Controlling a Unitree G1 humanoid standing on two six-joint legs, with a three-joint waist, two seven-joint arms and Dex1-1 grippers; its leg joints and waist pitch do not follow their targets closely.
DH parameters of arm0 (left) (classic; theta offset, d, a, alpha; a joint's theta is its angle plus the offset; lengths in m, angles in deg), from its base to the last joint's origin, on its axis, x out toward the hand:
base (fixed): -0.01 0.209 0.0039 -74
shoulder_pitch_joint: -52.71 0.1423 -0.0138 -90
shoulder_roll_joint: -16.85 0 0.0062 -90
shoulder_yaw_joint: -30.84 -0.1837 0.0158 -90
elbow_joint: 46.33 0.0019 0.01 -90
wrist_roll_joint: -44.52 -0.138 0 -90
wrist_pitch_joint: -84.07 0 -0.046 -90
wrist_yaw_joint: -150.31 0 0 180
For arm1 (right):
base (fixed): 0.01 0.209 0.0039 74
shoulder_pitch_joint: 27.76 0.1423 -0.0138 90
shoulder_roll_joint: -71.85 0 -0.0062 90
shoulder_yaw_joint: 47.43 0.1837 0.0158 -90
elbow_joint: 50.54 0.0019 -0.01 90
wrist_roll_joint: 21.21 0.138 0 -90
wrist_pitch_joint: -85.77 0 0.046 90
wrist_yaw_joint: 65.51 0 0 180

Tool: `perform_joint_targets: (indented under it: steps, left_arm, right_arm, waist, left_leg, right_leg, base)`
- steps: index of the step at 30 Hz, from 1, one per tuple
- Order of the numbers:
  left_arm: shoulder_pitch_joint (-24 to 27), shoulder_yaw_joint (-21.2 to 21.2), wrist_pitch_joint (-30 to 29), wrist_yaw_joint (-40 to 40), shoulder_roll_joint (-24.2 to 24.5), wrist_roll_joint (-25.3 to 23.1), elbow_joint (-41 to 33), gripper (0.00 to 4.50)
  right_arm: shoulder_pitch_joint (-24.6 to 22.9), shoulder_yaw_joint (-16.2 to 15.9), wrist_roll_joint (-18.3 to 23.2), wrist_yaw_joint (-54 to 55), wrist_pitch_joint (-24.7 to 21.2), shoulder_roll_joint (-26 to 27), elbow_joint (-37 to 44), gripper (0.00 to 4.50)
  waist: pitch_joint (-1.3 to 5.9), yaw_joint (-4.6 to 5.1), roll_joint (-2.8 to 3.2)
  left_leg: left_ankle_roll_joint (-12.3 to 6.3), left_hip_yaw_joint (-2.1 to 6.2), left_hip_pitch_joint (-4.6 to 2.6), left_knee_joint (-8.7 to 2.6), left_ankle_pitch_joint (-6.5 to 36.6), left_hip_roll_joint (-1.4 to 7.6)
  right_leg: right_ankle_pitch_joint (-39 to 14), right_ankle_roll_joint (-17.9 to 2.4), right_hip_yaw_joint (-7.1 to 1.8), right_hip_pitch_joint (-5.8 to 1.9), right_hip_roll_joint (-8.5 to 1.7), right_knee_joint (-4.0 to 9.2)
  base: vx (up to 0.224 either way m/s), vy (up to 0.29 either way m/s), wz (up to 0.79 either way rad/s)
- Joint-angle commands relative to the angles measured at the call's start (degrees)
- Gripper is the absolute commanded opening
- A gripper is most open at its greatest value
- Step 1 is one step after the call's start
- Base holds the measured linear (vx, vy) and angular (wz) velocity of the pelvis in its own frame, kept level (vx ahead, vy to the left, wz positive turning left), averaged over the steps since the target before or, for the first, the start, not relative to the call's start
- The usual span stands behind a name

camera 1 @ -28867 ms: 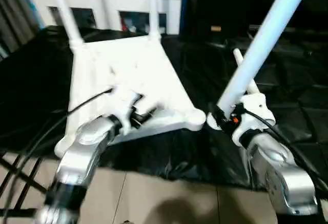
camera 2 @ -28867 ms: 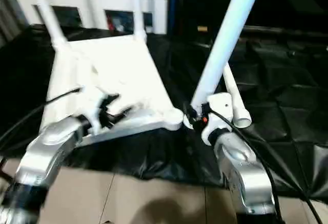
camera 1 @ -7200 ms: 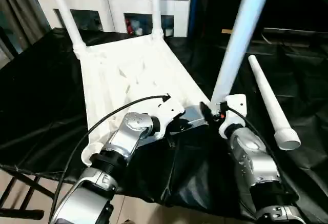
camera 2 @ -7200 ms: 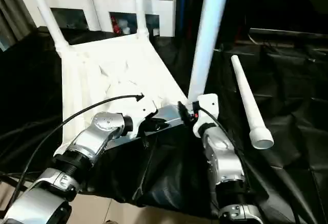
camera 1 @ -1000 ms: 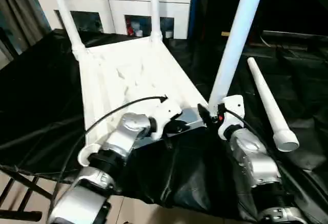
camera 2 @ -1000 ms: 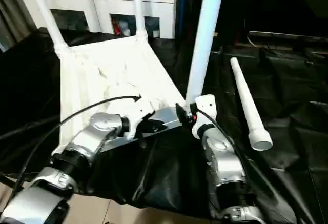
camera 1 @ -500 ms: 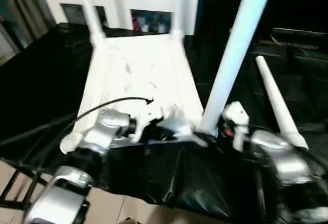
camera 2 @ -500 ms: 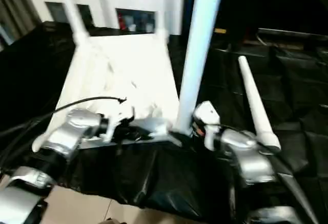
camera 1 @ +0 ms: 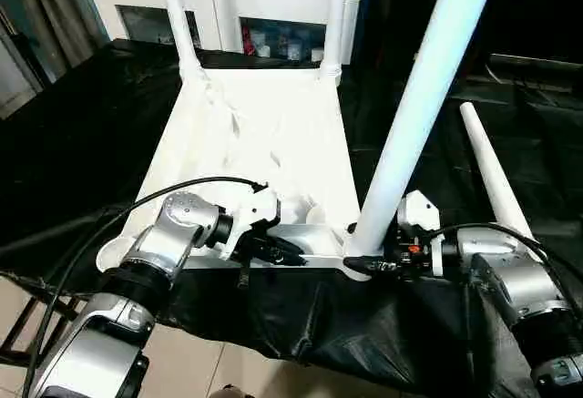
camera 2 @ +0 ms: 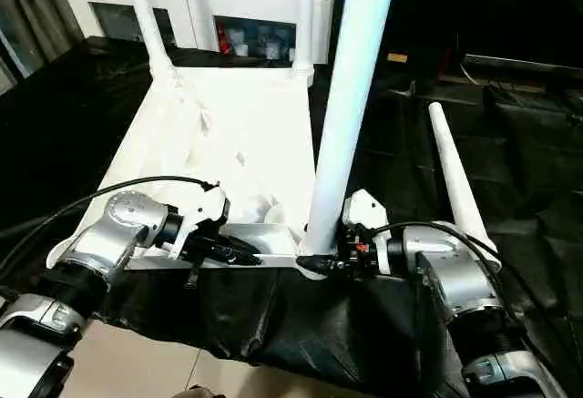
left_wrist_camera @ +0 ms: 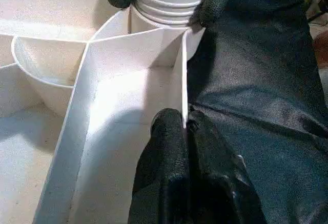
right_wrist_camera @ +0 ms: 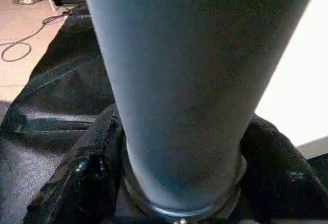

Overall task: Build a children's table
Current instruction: Rotate leg to tighten

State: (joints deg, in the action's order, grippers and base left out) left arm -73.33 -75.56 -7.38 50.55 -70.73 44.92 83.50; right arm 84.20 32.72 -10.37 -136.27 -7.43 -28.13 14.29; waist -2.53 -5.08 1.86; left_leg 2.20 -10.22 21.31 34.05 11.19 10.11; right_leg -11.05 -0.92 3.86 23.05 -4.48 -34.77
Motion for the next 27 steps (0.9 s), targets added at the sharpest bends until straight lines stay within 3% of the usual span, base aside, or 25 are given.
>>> perform_joint_targets:
  steps: [1, 6, 8, 10, 12, 16, 17, 18, 22, 24, 27]
  left_arm:
    - [-1.09, 0.66, -0.92, -0.34, -1.34, 1.99, 0.27, 0.0]
    - [-1.28, 1.43, -2.14, -10.94, -4.61, -0.35, 0.72, 0.0]
    - [-1.14, 2.24, -3.85, -19.05, -8.36, -1.32, 0.34, 0.0]
    - [-1.05, 2.56, -4.38, -23.4, -10.39, -2.04, 0.02, 0.0]
    - [-0.25, 2.35, -5.64, -29.34, -14.35, -3.29, -1.33, 0.0]
    - [0.17, 1.72, -5.47, -32.18, -16.37, -3.54, -1.98, 0.0]
    - [0.15, 1.67, -5.28, -32.28, -16.49, -3.5, -2.05, 0.0]
    - [0.12, 1.73, -5.25, -32.27, -16.5, -3.44, -2.08, 0.0]
    - [0.44, 1.61, -4.55, -30.31, -15.54, -3.27, -2.9, 0.0]
    - [1.1, 1.51, -3.72, -27.19, -13.66, -3.01, -3.97, 0.0]
    - [1.26, 1.47, -3.38, -26.14, -13.01, -2.9, -4.19, 0.0]
  right_arm:
    - [-0.38, 1.0, -0.03, 4.34, -0.58, 1.56, 1.03, 2.72]
    - [-1.37, 4.12, -3.51, 20.62, 0.24, 6.76, -0.98, 2.72]
    - [-1.32, 7.17, -4.81, 33.67, -0.88, 11.62, -2.77, 2.72]
    - [-1.3, 8.46, -5.29, 39.7, -1.76, 14.04, -3.25, 2.72]
    - [-1.9, 8.69, -7.07, 48.61, -3.04, 18.76, -2.75, 2.72]
    - [-1.77, 9.01, -7.77, 53.92, -2.0, 22.83, -2.45, 2.72]
    - [-1.59, 9.12, -7.79, 54.49, -1.45, 23.39, -2.46, 3.07]
    - [-1.39, 9.16, -7.86, 54.76, -0.76, 23.53, -2.52, 3.27]
    - [-0.85, 9.99, -7.07, 53.88, -0.14, 23.04, -2.24, 3.63]
    - [-0.77, 9.54, -6.83, 49.75, 0.39, 20.09, -1.87, 3.86]
    - [-0.75, 9.38, -6.77, 48.24, 0.58, 19.03, -1.8, 3.86]
  waist:
    - [3.5, 0.0, -0.86]
    - [3.12, 0.9, -1.05]
    - [3.0, 1.52, -0.89]
    - [2.99, 1.85, -0.97]
    - [3.22, 1.9, -0.78]
    - [3.24, 1.9, -0.68]
    - [3.24, 1.94, -0.33]
    - [3.23, 2.0, -0.42]
    - [3.24, 2.0, -0.28]
    - [3.33, 1.91, -0.36]
    - [3.39, 1.89, -0.28]
  left_leg:
    - [-5.74, 0.73, -0.48, -3.56, 6.62, 3.3]
    - [-2.39, 0.92, -0.58, -4.02, 10.25, 2.9]
    - [-1.59, 0.96, -0.72, -4.18, 11.3, 2.91]
    - [-1.05, 1.03, -0.69, -4.31, 11.29, 2.83]
    - [-1.72, 0.97, -0.64, -4.16, 9.8, 2.82]
    - [-2.45, 0.95, -0.52, -4.2, 9.17, 2.68]
    - [-2.46, 0.97, -0.49, -4.25, 9.71, 2.69]
    - [-2.46, 0.98, -0.49, -4.27, 9.93, 2.67]
    - [-2.72, 0.99, -0.45, -4.28, 10.5, 2.68]
    - [-2.99, 1.07, -0.41, -4.23, 10.36, 2.76]
    - [-4.16, 0.89, -0.41, -4.01, 8.4, 2.79]
  right_leg:
    - [-5.64, -15.31, -2.56, -3.23, -4.29, 3.61]
    - [-13.27, -12.96, -2.66, -3.17, -4.37, 4.58]
    - [-16.43, -11.96, -2.79, -2.89, -4.32, 4.94]
    - [-17.35, -11.28, -2.79, -2.91, -4.28, 5.07]
    - [-14.98, -11.09, -2.89, -2.99, -4.14, 4.89]
    - [-12.99, -11.09, -2.87, -2.95, -4.11, 4.85]
    - [-12.84, -11.02, -2.86, -2.92, -4.09, 4.94]
    - [-12.75, -11.0, -2.84, -2.95, -4.01, 4.91]
    - [-12.1, -11.16, -2.9, -3.06, -4.1, 4.89]
    - [-11.33, -11.39, -2.87, -3.27, -4.19, 4.75]
    - [-7.87, -12.44, -2.91, -3.17, -4.07, 4.49]
  base:
    - [0.0, 0.0, 0.0]
    - [0.0, 0.0, 0.0]
    - [0.0, 0.0, 0.0]
    - [0.0, 0.0, 0.0]
    - [0.0, 0.0, 0.0]
    - [0.0, 0.0, 0.0]
    - [0.0, 0.0, 0.0]
    - [0.0, 0.0, 0.0]
    - [0.0, 0.0, 0.0]
    - [0.0, 0.0, 0.0]
    - [0.0, 0.0, 0.0]
